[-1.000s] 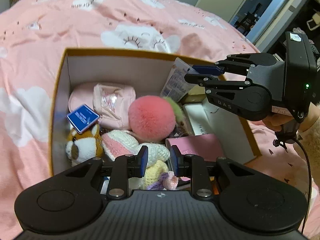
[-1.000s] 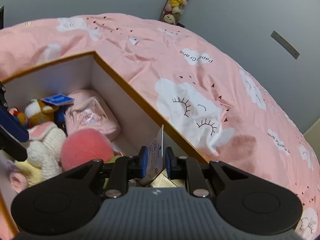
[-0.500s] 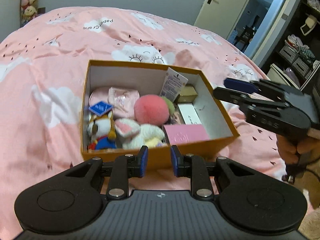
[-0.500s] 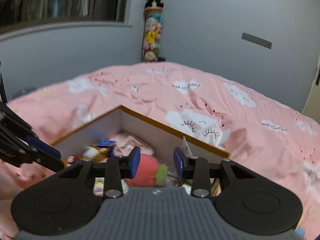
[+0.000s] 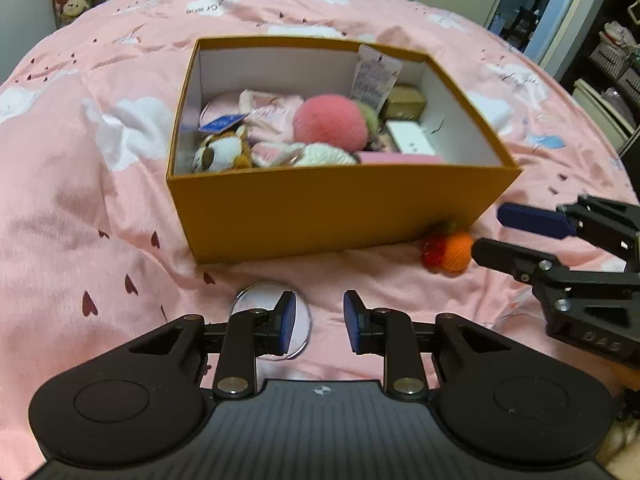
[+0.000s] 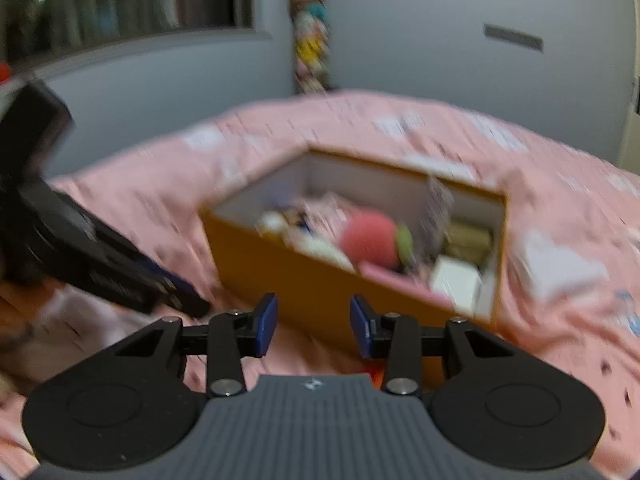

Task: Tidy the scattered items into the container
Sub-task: 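Move both grippers out of the box down to the mirror and crochet fruit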

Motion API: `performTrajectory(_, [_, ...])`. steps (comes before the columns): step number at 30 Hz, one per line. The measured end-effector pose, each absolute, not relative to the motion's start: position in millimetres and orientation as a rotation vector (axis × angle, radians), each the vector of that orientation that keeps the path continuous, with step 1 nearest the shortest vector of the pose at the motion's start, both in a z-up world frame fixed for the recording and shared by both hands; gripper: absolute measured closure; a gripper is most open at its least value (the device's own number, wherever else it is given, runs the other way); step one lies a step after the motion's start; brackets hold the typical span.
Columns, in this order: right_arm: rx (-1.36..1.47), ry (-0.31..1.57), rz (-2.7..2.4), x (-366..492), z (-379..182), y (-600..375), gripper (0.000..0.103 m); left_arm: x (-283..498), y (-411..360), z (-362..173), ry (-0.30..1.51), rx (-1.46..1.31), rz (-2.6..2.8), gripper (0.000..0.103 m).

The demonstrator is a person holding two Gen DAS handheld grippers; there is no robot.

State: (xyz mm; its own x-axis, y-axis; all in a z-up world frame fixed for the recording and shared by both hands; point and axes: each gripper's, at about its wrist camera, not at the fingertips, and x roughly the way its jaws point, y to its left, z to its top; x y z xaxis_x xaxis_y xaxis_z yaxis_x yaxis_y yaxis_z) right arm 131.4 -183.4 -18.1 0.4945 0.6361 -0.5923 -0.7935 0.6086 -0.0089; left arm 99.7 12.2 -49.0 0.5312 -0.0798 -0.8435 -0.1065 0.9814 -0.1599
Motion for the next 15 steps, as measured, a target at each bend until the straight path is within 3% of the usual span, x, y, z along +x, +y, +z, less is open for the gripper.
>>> performTrajectory(8, [-0.352, 0.815, 0.65, 159.2, -60.9, -188.1, 0.058, 101.5, 24.6, -66.3, 1.099, -0.253, 0.075, 0.068])
performTrajectory(15, [-0.31, 0.893, 0.621, 176.6, -73.1, -181.4, 0.05, 105.5, 34.0, -74.7, 1.134, -0.296, 0.103, 0.068])
